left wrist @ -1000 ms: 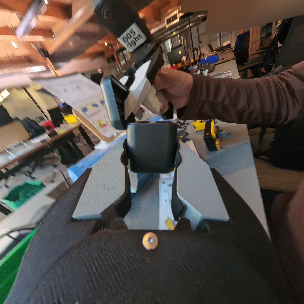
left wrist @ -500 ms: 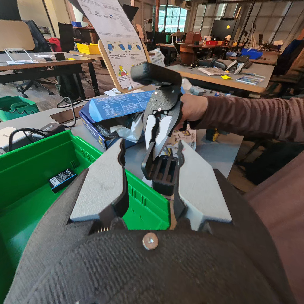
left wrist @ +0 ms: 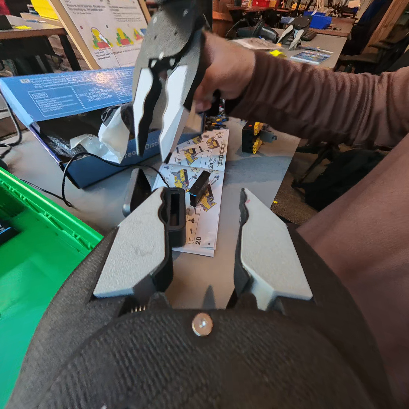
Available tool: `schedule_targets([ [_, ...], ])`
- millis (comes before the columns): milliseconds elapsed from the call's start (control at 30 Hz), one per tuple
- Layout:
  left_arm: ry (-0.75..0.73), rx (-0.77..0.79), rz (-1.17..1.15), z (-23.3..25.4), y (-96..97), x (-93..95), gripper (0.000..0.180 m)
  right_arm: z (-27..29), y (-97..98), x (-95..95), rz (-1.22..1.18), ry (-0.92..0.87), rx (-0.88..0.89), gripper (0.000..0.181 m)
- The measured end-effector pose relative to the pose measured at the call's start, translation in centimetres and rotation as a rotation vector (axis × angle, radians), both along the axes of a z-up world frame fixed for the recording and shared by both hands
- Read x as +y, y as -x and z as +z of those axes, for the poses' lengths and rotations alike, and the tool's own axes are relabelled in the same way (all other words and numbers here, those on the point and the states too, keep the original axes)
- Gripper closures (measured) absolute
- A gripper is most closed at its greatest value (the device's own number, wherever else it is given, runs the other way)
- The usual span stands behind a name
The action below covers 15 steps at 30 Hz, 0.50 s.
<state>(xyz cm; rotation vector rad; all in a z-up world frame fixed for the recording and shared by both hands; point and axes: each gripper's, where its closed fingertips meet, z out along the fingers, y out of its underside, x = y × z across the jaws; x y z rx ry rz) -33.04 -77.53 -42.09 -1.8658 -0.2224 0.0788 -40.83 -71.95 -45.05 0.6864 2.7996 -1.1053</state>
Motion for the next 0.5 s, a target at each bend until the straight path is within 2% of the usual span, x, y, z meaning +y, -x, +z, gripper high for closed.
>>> schedule_targets([
  [100, 0.023, 0.016, 0.022, -1.3, -0.4, -0.1, 0.117, 0.3, -3.1, 1.5, 0.049, -0.029, 0.017, 0.149],
  [333, 0.082, -0.053, 0.01, -4.9, -1.9, 0.2, 0.118, -6.1, -6.4, 3.7, 0.128, -0.228, -0.061, 0.148],
  [367, 0.09, -0.063, 0.008, -5.3, -2.0, 0.3, 0.118, -6.7, -6.5, 3.7, 0.138, -0.241, -0.068, 0.15],
  [433, 0.109, -0.07, 0.018, -5.8, -1.9, 0.3, 0.119, -7.3, -6.3, 3.6, 0.152, -0.259, -0.052, 0.168],
  [500, 0.13, -0.069, 0.037, -6.2, -1.7, 0.2, 0.12, -7.2, -6.3, 3.6, 0.168, -0.25, -0.049, 0.168],
])
